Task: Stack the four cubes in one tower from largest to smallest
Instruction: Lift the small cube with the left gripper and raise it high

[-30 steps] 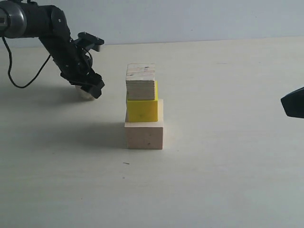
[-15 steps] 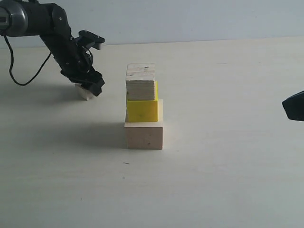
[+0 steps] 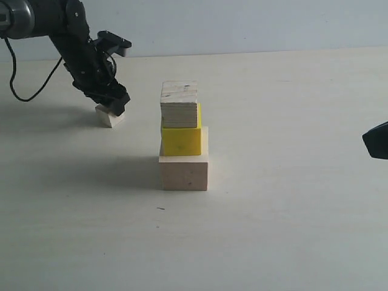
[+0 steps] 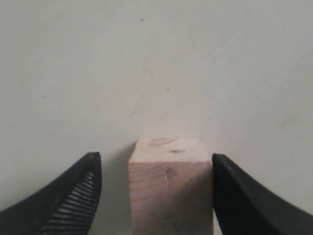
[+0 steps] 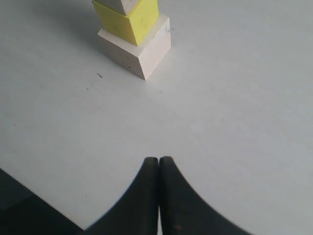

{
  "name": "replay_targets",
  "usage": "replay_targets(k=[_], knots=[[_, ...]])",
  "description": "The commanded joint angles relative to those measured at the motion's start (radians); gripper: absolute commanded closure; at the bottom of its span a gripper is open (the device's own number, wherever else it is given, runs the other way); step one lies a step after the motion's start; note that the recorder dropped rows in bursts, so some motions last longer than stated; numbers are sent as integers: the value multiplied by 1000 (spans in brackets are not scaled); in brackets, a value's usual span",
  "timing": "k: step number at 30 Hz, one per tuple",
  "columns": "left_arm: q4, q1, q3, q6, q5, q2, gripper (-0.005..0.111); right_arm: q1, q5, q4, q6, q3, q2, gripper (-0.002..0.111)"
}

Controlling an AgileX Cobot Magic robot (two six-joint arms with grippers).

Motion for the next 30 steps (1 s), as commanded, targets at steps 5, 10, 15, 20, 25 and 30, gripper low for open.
replay_targets(k=[5,10,15,20,25,30], knots=[[31,-40,-80,-74,73,25,45,0,7,27,-3,3,-3,108],[93,-53,-142,-101,142,72,45,0,25,31,-7,3,-3,108],[182,-55,-144,-163,143,79,45,0,33,33,-7,3,-3,108],[141,-56,-144,-163,131,83,45,0,31,33,-7,3,-3,108],[112,-67,-144,-158,136,92,45,0,24,33,-7,3,-3,108],[112,-71,-144,-154,152,110,45,0,26,33,-7,3,-3,108]])
